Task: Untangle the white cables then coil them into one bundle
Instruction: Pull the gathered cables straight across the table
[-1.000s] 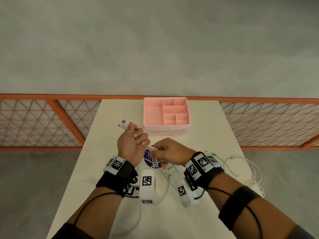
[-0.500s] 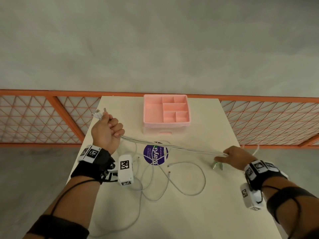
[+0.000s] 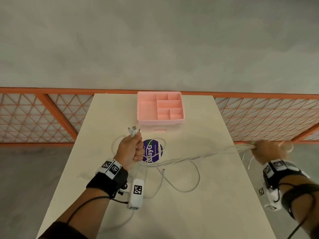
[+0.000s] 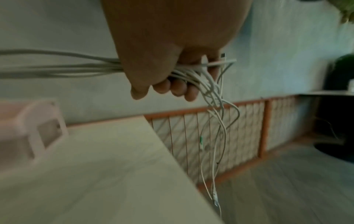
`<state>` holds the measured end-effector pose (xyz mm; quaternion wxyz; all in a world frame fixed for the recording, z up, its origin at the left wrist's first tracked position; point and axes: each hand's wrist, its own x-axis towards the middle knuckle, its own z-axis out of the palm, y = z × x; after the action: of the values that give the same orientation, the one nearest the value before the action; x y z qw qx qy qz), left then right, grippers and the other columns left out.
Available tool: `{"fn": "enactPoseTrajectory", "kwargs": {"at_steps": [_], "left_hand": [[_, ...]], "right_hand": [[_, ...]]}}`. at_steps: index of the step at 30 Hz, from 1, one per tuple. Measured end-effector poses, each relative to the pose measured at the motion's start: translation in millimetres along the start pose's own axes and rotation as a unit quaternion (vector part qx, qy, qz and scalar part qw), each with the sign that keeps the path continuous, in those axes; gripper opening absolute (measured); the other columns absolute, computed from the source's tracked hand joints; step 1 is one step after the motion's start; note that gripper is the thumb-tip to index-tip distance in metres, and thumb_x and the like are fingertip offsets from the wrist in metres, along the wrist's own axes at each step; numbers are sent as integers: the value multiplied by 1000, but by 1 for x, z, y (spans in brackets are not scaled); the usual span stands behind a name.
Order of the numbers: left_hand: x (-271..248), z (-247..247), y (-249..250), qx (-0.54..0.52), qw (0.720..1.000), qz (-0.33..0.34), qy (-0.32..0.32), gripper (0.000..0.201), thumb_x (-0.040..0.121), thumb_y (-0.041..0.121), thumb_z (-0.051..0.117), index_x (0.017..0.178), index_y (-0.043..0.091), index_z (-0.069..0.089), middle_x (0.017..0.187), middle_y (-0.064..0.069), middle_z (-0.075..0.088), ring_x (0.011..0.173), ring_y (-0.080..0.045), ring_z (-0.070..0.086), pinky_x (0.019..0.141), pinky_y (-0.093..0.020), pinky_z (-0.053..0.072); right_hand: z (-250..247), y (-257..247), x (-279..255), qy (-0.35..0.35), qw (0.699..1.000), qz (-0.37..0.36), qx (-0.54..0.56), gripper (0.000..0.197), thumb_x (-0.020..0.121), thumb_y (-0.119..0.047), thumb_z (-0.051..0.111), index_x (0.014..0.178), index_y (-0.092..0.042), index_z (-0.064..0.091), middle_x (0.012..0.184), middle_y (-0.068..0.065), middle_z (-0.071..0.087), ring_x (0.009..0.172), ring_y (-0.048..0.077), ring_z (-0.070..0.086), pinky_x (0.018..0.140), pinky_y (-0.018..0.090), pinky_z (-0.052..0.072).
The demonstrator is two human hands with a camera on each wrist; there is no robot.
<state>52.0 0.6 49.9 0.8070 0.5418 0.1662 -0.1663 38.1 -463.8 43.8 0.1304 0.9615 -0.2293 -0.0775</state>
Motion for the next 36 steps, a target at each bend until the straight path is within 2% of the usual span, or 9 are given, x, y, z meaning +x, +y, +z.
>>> {"fn": "enactPoseTrajectory", "kwargs": {"at_steps": [6,10,12,15,20,24,28,33,36], "left_hand": [[-4,-5,-4,-1,1000,-3,21,33,105,29,44,74,18,44,53,7,30,39,-6,22,36,-15,18],[-6,-8,-2,20,1000,6,17,33,106,29,44,75,17,44,53,6,32,40,-6,23,35,-16,19],[-6,-11,-2,37,999,13,7,32,106,29,44,76,17,44,53,6,33,40,-7,23,36,-16,20],[-5,-13,-4,54,998,24,-9,31,106,28,44,78,15,44,54,5,33,42,-8,25,39,-18,23],[-6,-8,-12,93,994,24,-42,30,105,28,46,78,15,44,60,2,32,46,-11,28,46,-23,27],[-12,1,-13,159,985,37,-60,28,105,11,41,78,15,49,55,3,31,45,-10,28,46,-24,25],[-15,-1,-20,223,971,35,-77,31,93,-12,33,75,11,43,54,-1,34,44,-9,32,47,-26,28],[-15,-17,-46,158,986,33,-46,28,99,-2,50,73,3,59,59,-4,56,55,-15,45,46,-24,35],[-17,-20,-67,207,976,-3,-67,35,103,10,48,71,3,59,58,-6,58,51,-19,48,48,-27,39]], "right_hand": [[88,-20,-38,-138,986,41,86,33,97,-45,43,89,-19,60,87,2,62,84,26,62,88,39,51],[107,-33,-36,-268,962,-44,18,51,79,-68,49,100,-23,59,111,-1,66,105,26,61,97,43,47],[88,-48,-36,-306,946,-108,-6,68,67,-74,62,118,-29,55,130,-2,57,120,25,53,103,42,43],[24,-93,-47,-314,928,-188,73,88,69,-62,77,142,-26,42,146,0,45,131,21,46,109,32,37],[-69,-193,-88,-245,820,-320,408,62,84,-54,69,136,-26,49,117,-8,60,97,8,63,86,22,49],[-104,-257,-125,-224,728,-379,526,56,94,-47,58,144,-31,37,120,-8,54,96,4,61,80,16,48],[-97,-289,-137,-184,733,-400,519,28,100,-29,50,126,-22,56,102,0,67,83,13,64,80,30,54],[-69,-296,-134,-165,755,-347,531,19,92,-18,49,93,-16,68,76,-6,66,62,4,60,67,28,52],[-46,-295,-143,-234,734,-312,556,20,95,-13,43,98,-19,62,90,-3,69,72,3,64,65,21,46]]}}
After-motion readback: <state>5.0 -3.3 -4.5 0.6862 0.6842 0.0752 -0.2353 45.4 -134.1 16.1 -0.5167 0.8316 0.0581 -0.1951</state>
